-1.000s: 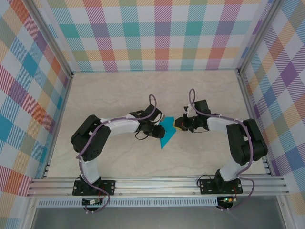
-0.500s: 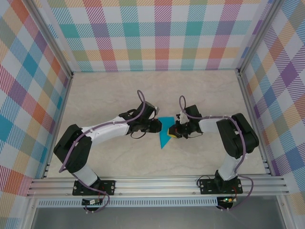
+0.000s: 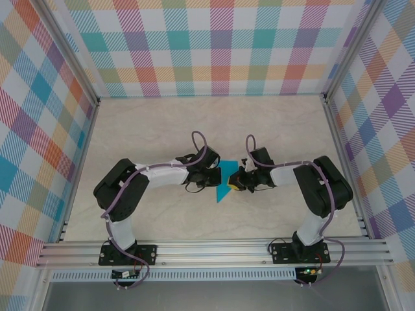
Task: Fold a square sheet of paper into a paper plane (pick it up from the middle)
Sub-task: Third fold the triangle at the center of the table.
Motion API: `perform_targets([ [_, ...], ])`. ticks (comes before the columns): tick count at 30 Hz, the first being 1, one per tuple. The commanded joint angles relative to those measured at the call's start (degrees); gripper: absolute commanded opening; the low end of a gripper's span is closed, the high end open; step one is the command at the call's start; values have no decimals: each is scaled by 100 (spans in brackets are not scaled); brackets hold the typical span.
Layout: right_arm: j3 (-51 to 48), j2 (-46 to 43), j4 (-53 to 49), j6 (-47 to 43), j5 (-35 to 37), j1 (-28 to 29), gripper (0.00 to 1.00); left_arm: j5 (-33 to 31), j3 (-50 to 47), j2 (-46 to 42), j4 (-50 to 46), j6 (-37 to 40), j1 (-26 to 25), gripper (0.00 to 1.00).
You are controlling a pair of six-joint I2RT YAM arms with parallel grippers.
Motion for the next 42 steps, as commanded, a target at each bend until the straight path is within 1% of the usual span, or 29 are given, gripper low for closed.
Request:
perform_targets([
  [1, -190, -272, -401, 267, 333, 81, 0, -71, 214, 82, 88, -113, -76, 5],
  [4, -76, -575, -670, 109, 321, 74, 0, -64, 243, 168, 109, -77, -76, 5],
  [7, 190, -917, -1398, -260, 589, 25, 3, -183, 384, 321, -168, 48, -94, 4],
  [8, 245, -1010, -1617, -344, 719, -29, 5, -248, 398, 353, -242, 104, -106, 3],
  [10, 246, -1129, -1835, -493, 842, -174, 13, -397, 374, 359, -343, 168, -120, 3],
  [13, 168, -1167, -1922, -599, 797, -424, 14, -384, 363, 377, -377, 257, -120, 3],
  [14, 158, -1151, -1932, -637, 760, -468, 20, -372, 354, 377, -371, 280, -119, 3],
  [15, 158, -1117, -1939, -691, 711, -493, 22, -387, 361, 387, -380, 297, -127, 3],
  [18, 141, -1005, -1881, -752, 575, -515, 23, -464, 363, 386, -426, 327, -126, 3],
  [20, 150, -906, -1750, -753, 405, -515, 28, -482, 380, 394, -462, 353, -121, 3],
  [22, 163, -799, -1604, -759, 244, -515, 27, -540, 422, 419, -509, 368, -126, 3],
  [23, 198, -743, -1581, -768, 185, -514, 27, -586, 442, 443, -703, 377, -121, 3],
  [26, 291, -595, -1576, -804, 119, -512, 29, -666, 423, 433, -782, 383, -120, 2],
  [29, 360, -482, -1544, -830, 48, -516, 29, -674, 338, 366, -704, 355, -120, 2],
  [34, 376, -418, -1413, -814, -79, -515, 29, -425, 181, 199, -282, 319, -118, 3],
  [38, 415, -312, -1242, -794, -247, -517, 29, -381, 144, 145, -232, 299, -92, 4],
  [42, 489, -173, -1212, -770, -268, -515, 29, -348, 82, 133, -197, 270, -61, 3],
])
